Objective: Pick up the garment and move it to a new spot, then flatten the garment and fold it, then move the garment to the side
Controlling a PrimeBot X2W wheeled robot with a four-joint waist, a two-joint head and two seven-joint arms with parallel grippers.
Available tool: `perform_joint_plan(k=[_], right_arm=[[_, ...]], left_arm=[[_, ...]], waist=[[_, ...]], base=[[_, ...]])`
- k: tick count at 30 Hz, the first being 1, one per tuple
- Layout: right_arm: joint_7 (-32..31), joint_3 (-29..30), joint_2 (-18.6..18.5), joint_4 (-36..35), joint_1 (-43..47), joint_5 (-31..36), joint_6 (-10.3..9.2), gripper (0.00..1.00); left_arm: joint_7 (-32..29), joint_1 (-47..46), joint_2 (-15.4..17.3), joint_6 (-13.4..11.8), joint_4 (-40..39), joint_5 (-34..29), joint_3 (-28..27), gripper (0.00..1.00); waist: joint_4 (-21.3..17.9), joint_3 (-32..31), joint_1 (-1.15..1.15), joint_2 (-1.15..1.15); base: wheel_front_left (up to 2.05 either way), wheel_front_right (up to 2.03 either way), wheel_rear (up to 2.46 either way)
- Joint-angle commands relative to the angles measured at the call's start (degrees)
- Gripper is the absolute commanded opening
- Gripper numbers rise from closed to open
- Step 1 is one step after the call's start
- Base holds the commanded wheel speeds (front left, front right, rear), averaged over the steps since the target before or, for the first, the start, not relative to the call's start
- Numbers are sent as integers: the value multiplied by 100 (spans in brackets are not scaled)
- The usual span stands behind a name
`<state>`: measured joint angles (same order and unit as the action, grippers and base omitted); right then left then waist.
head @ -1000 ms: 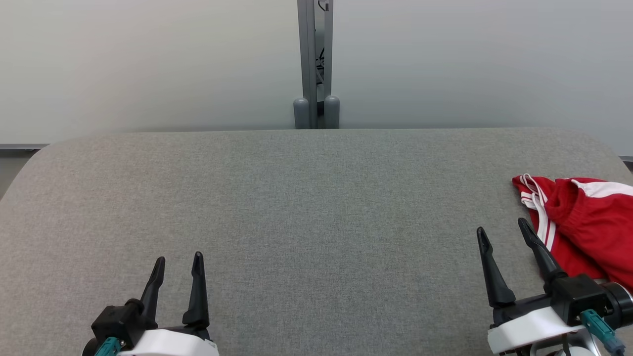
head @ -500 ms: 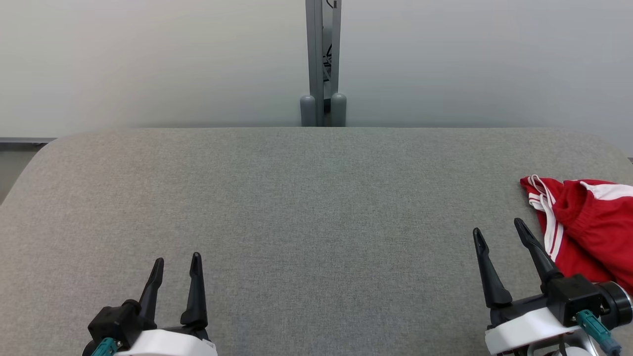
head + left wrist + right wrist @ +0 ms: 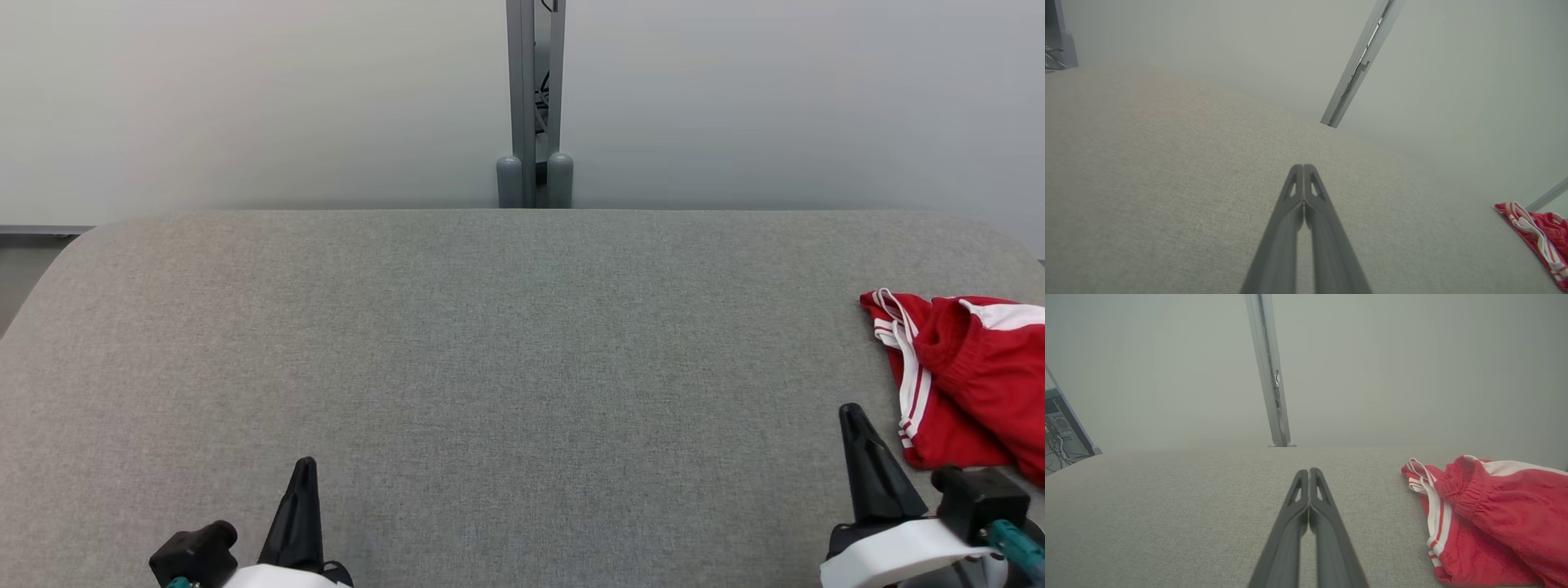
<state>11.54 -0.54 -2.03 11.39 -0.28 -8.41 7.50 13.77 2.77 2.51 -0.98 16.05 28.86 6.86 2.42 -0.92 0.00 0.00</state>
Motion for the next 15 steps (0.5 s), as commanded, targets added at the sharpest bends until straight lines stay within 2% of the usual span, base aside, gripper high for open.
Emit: perform_joint_plan(k=[1, 15], right_arm=[[-75, 103, -33, -114, -89, -263, 0, 0], [-634, 621, -47, -160, -59, -1829, 0, 0]], left_arm=[[-20, -234, 9, 49, -63, 202, 23, 0], [-144, -536, 15, 208, 56, 1470, 220, 0]], waist=[[-3, 1, 0, 0], [-31, 13, 0, 0]], base=[[0, 0, 0], [0, 0, 0]])
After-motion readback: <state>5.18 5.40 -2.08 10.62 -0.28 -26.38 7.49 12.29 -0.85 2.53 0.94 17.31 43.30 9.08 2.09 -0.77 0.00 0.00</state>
